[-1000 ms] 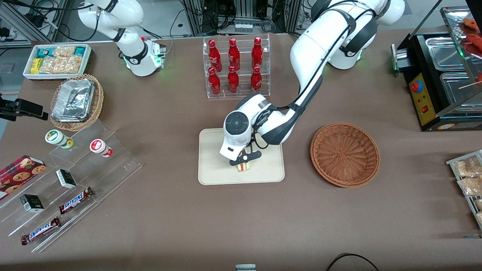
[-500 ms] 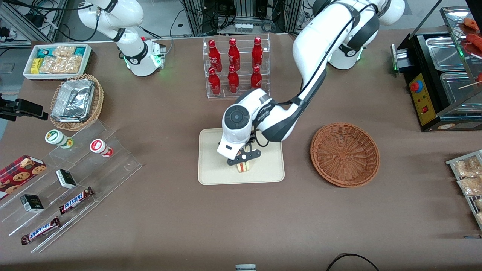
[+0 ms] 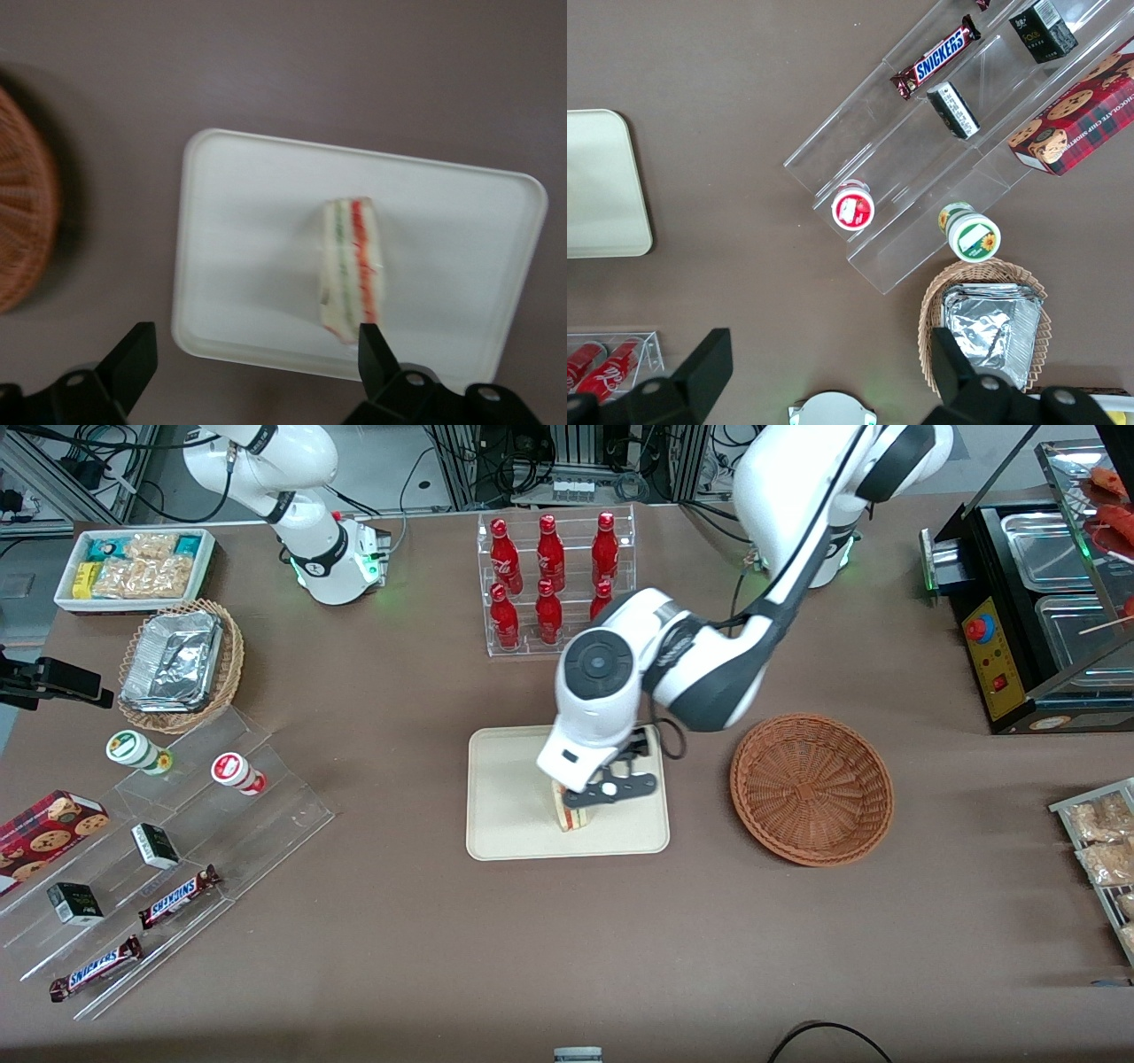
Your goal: Place sandwich from basket to tray
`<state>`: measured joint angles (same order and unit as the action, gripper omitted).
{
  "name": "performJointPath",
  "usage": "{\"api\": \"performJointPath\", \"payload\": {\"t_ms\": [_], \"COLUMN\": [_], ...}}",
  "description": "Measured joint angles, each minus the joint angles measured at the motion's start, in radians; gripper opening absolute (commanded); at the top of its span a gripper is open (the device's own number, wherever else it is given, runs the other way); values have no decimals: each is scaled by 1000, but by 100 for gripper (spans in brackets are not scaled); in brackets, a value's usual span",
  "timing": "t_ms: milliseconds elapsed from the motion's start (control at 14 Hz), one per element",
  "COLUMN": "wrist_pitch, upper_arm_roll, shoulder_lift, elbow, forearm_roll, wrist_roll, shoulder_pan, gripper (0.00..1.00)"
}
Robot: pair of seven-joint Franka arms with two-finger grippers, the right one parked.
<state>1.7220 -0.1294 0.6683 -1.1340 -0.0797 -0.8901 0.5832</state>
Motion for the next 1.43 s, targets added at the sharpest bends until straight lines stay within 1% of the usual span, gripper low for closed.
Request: {"api": "performJointPath", "payload": {"t_ms": [71,214,571,1071,1214,1357,1429], "wrist_pitch": [-31,-67,-64,-66,-84,-127,-148], "upper_arm_roll": [25,39,48,51,32,-32,-48], "shoulder_lift": [-19,-64,-208,-462,-531,-580,-597], "elbow": [-2,-38,-221,-451,-496,-512,-512], "forearm_roll": [2,6,11,16,37,51,54], "wrist_roll": [16,108,358,648,710,789,819], "shoulder_pan": [-14,-72,-207,-377,-432,-521,-550], "gripper": [100,100,100,100,100,100,100]}}
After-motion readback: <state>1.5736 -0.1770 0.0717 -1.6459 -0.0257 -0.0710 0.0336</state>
